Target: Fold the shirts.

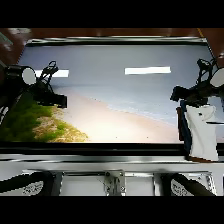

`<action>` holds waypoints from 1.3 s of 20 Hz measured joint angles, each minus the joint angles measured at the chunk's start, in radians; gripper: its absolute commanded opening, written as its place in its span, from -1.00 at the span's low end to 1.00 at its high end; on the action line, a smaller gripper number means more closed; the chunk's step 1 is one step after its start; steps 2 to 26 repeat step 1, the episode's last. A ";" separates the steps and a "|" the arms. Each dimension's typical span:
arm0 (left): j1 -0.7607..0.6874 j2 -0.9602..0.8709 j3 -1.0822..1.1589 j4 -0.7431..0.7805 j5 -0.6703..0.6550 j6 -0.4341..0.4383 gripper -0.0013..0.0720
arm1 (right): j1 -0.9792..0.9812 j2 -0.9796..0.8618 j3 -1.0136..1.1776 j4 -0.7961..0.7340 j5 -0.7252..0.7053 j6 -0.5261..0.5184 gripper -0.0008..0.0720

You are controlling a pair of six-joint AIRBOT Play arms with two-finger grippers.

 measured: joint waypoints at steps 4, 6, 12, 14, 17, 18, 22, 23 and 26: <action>0.000 0.000 0.000 0.000 0.000 0.000 0.97 | 0.000 0.000 0.000 0.000 0.000 0.000 0.86; 0.000 0.000 0.000 0.000 0.000 0.000 0.97 | 0.000 0.000 0.000 0.000 0.000 0.000 0.86; 0.000 0.000 0.000 0.000 0.000 0.000 0.97 | 0.000 0.000 0.000 0.000 0.000 0.000 0.86; 0.000 0.000 0.000 0.000 0.000 0.000 0.97 | 0.000 0.000 0.000 0.000 0.000 0.000 0.86; 0.000 0.000 0.000 0.000 0.000 0.000 0.97 | 0.000 0.000 0.000 0.000 0.000 0.000 0.86; 0.000 0.000 0.000 0.000 0.000 0.000 0.97 | 0.000 0.000 0.000 0.000 0.000 0.000 0.86; 0.000 0.000 0.000 0.000 0.000 0.000 0.97 | 0.000 0.000 0.000 0.000 0.000 0.000 0.86; 0.000 0.000 0.000 0.000 0.000 0.000 0.97 | 0.000 0.000 0.000 0.000 0.000 0.000 0.86; 0.000 0.000 0.000 0.000 0.000 0.000 0.97 | 0.000 0.000 0.000 0.000 0.000 0.000 0.86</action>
